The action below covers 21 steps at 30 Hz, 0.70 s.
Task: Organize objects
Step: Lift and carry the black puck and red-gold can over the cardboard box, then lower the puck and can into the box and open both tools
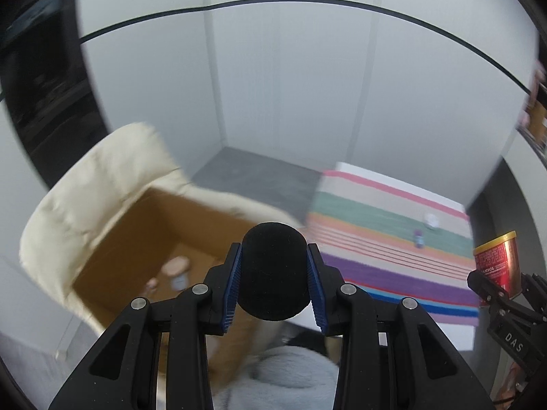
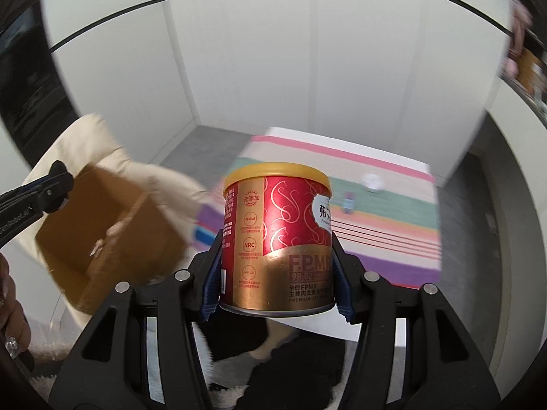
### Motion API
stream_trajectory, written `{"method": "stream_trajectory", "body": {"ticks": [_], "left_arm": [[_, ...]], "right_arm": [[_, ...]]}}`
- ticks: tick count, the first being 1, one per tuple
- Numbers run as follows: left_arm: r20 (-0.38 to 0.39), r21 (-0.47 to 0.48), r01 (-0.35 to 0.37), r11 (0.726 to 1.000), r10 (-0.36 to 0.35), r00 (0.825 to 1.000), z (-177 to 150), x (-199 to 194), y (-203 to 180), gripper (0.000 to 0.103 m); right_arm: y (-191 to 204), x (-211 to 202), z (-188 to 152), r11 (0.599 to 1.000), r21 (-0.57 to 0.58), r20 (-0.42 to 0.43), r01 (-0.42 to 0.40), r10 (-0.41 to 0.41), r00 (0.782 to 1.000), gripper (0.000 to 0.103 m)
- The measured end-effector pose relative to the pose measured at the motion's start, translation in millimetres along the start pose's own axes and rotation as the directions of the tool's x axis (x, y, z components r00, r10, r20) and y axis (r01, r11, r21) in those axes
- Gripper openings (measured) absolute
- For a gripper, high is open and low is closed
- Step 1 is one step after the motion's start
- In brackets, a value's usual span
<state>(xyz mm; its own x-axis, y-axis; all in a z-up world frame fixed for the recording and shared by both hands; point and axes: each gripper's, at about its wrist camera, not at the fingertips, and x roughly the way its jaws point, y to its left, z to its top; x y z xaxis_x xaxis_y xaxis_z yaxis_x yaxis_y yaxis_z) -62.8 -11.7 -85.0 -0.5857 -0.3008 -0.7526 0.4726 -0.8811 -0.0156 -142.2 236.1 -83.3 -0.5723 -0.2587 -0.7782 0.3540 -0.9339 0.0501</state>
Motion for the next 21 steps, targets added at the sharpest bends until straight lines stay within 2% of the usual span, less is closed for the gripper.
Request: {"method": "stream_trajectory", "body": {"ticks": [4, 7, 11, 14, 21], "left_arm": [[0.008, -0.059, -0.160, 0.985, 0.161, 0.987, -4, 8, 53, 0.037], [-0.021, -0.126, -0.207, 0.970, 0.206, 0.978, -9, 19, 95, 0.037], [-0.060, -0.180, -0.238, 0.954, 0.231, 0.971, -13, 36, 132, 0.037], [-0.081, -0.211, -0.249, 0.945, 0.237, 0.968, -15, 46, 149, 0.037], [-0.056, -0.237, -0.243, 0.941, 0.236, 0.970, -20, 53, 165, 0.039]], "right_arm": [[70, 22, 14, 0.989, -0.115, -0.028, -0.090, 0.088, 0.996, 0.056], [117, 38, 19, 0.973, -0.185, -0.050, -0.141, 0.133, 0.990, 0.056], [185, 62, 22, 0.938, -0.283, -0.097, -0.198, 0.178, 0.979, 0.056], [218, 78, 19, 0.917, -0.326, -0.133, -0.229, 0.195, 0.972, 0.056], [262, 92, 12, 0.892, -0.377, -0.164, -0.248, 0.199, 0.966, 0.056]]}}
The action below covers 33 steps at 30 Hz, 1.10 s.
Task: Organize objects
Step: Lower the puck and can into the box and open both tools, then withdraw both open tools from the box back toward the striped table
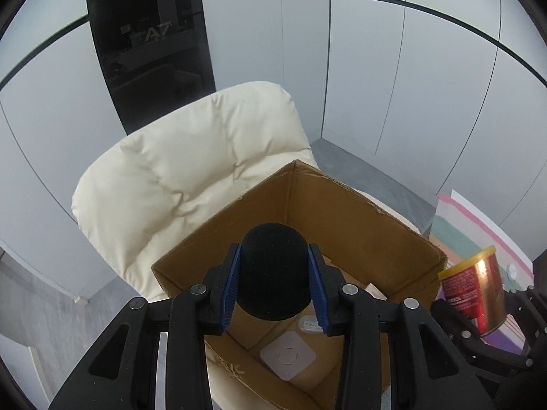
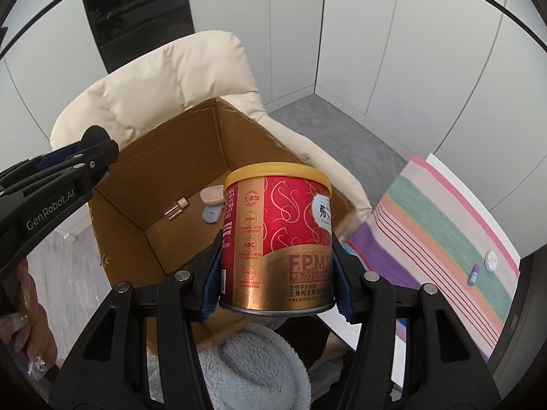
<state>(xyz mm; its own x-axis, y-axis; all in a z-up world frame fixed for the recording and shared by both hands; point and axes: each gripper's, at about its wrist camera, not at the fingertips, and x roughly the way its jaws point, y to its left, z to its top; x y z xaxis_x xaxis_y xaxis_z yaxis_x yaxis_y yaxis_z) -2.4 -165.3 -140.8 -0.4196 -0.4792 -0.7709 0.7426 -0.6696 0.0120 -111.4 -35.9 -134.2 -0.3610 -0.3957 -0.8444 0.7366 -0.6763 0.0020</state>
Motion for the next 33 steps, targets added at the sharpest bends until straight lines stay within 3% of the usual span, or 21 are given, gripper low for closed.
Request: {"method": "stream_trajectory", "body": {"ticks": [7, 10, 11, 12, 13, 14, 20, 33], "left_arm": [[0.002, -0.039, -0.019, 0.999, 0.020, 1.000, 0, 2, 15, 0.043], [-0.013, -0.071, -0.005, 0.998, 0.004, 1.000, -1, 1, 19, 0.065], [-0.020, -0.082, -0.008, 0.997, 0.006, 1.000, -1, 0, 20, 0.077], [-0.026, -0.088, -0.010, 0.996, 0.007, 1.000, -1, 0, 21, 0.088], [-0.024, -0.093, -0.010, 0.996, 0.007, 1.000, -1, -1, 21, 0.091], [-0.017, -0.098, -0.007, 0.995, 0.006, 1.000, -1, -4, 22, 0.091], [-0.015, -0.129, 0.017, 0.992, -0.019, 1.000, 0, -8, 27, 0.091], [-0.041, -0.090, 0.031, 0.995, -0.035, 0.999, -3, -5, 13, 0.091]], "right_arm": [[14, 12, 6, 0.999, -0.031, -0.014, -0.011, 0.011, 1.000, 0.056], [19, 12, 6, 0.999, -0.051, -0.011, -0.016, 0.015, 1.000, 0.056], [20, 10, 6, 0.999, -0.052, -0.004, -0.008, 0.008, 1.000, 0.062], [20, 9, 6, 0.999, -0.044, 0.000, 0.004, -0.004, 1.000, 0.080], [19, 7, 6, 0.999, -0.033, 0.009, 0.015, -0.015, 1.000, 0.087], [17, 3, 7, 1.000, -0.017, 0.026, 0.016, -0.015, 1.000, 0.094], [2, -7, 10, 0.999, 0.050, 0.041, 0.004, -0.007, 0.999, 0.094], [-11, -7, 2, 0.997, 0.079, 0.021, 0.020, -0.022, 1.000, 0.094]]}}
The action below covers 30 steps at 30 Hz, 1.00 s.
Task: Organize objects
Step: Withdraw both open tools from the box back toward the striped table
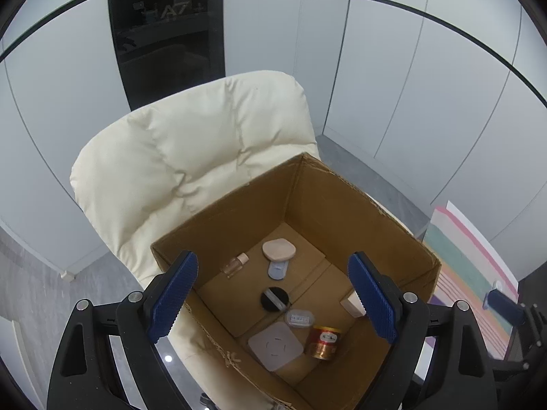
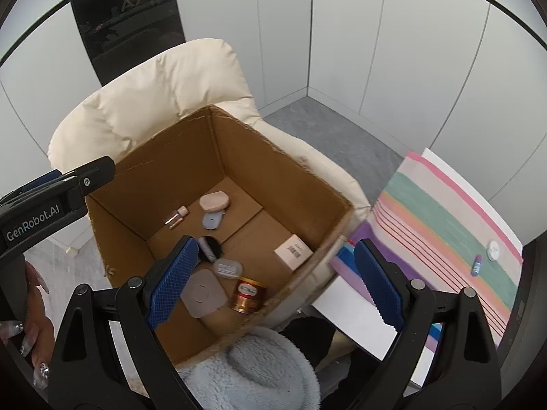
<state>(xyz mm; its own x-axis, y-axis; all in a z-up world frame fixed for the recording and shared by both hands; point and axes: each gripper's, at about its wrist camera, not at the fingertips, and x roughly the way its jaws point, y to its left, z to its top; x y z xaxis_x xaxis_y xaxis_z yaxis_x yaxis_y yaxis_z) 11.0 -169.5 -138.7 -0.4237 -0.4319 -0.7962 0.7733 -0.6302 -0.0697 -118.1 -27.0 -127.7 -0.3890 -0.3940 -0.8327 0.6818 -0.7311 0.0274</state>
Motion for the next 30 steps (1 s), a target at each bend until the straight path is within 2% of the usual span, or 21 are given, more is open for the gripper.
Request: {"method": "stream_trajectory", "body": {"ticks": [5, 9, 17, 24, 27, 30], "left_arm": [[0.009, 0.050, 0.019, 0.999, -0.020, 1.000, -6, -8, -20, 0.091], [0.008, 0.122, 0.051, 0.991, -0.052, 0.999, -12, -13, -50, 0.091], [-0.015, 0.251, 0.179, 0.951, -0.181, 0.983, -30, -27, -128, 0.091], [-0.086, 0.389, 0.286, 0.876, -0.275, 0.958, -58, -37, -214, 0.091], [-0.118, 0.454, 0.334, 0.826, -0.316, 0.941, -77, -46, -254, 0.091], [-0.148, 0.497, 0.363, 0.788, -0.335, 0.930, -93, -52, -282, 0.091]], "right_arm": [[-21, -11, -4, 0.999, 0.046, 0.014, 0.011, -0.012, 1.000, 0.094], [-44, -25, -13, 0.995, 0.089, 0.030, 0.050, -0.053, 0.998, 0.094], [-126, -58, -54, 0.948, 0.267, 0.007, 0.172, -0.181, 0.983, 0.094], [-201, -93, -110, 0.871, 0.401, -0.048, 0.284, -0.290, 0.956, 0.094], [-233, -108, -138, 0.826, 0.455, -0.080, 0.333, -0.334, 0.939, 0.094], [-261, -125, -166, 0.778, 0.511, -0.105, 0.365, -0.365, 0.925, 0.094]]}}
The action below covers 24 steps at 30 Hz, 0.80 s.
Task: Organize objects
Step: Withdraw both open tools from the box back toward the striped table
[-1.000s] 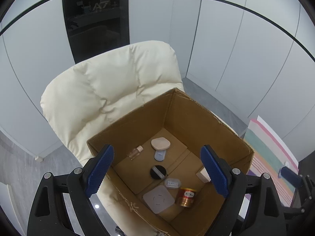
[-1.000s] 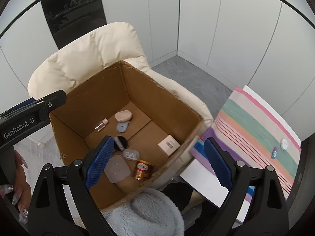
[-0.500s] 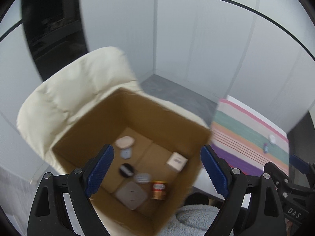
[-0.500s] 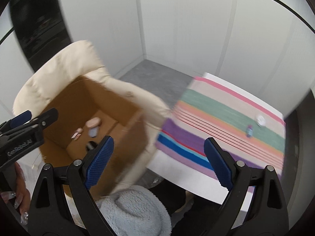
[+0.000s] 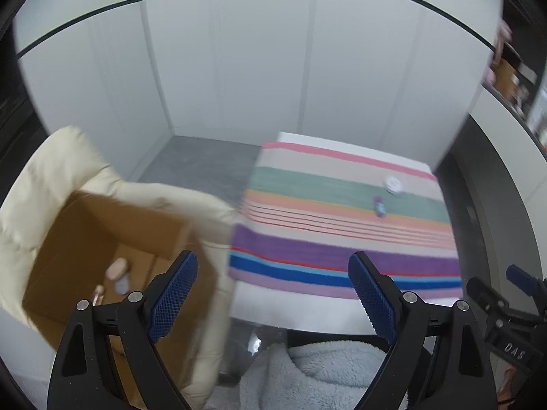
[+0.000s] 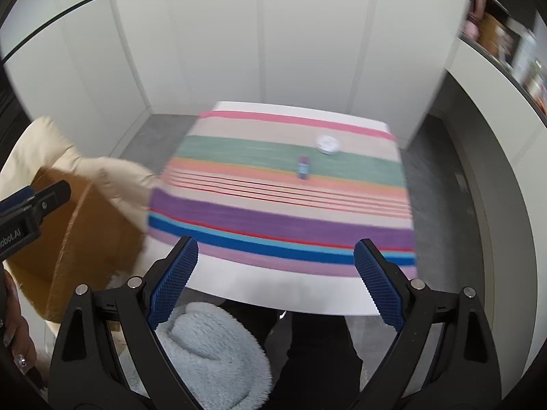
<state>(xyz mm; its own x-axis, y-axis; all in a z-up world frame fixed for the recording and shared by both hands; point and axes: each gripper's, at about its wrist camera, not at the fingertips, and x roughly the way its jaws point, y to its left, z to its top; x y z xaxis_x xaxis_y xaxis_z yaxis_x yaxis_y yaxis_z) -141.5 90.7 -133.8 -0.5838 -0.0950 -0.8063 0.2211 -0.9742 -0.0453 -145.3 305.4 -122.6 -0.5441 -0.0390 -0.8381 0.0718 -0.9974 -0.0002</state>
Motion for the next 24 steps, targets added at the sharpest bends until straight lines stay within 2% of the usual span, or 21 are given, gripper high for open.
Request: {"method": "stream_trajectory", "body": {"ticks": [4, 13, 18, 21, 24], "left_arm": [[-0.050, 0.055, 0.064, 0.996, -0.061, 0.997, 0, 10, -38, 0.091], [-0.127, 0.108, 0.119, 0.987, -0.105, 0.986, 2, 39, -97, 0.091], [-0.168, 0.193, 0.116, 0.974, -0.084, 0.982, 21, 88, -139, 0.091], [-0.172, 0.220, 0.118, 0.968, -0.081, 0.982, 34, 127, -164, 0.091], [-0.207, 0.236, 0.139, 0.962, -0.090, 0.974, 43, 175, -190, 0.091]], "right_arm": [[-41, -3, -9, 0.997, 0.066, -0.007, 0.041, -0.040, 0.999, 0.094], [-103, -5, -19, 0.985, 0.152, 0.001, 0.078, -0.079, 0.997, 0.094], [-129, 23, -8, 0.983, 0.166, 0.011, 0.073, -0.076, 0.997, 0.094], [-148, 52, 7, 0.982, 0.184, 0.015, 0.050, -0.054, 0.998, 0.094], [-166, 88, 29, 0.981, 0.185, 0.017, 0.061, -0.065, 0.998, 0.094]]}}
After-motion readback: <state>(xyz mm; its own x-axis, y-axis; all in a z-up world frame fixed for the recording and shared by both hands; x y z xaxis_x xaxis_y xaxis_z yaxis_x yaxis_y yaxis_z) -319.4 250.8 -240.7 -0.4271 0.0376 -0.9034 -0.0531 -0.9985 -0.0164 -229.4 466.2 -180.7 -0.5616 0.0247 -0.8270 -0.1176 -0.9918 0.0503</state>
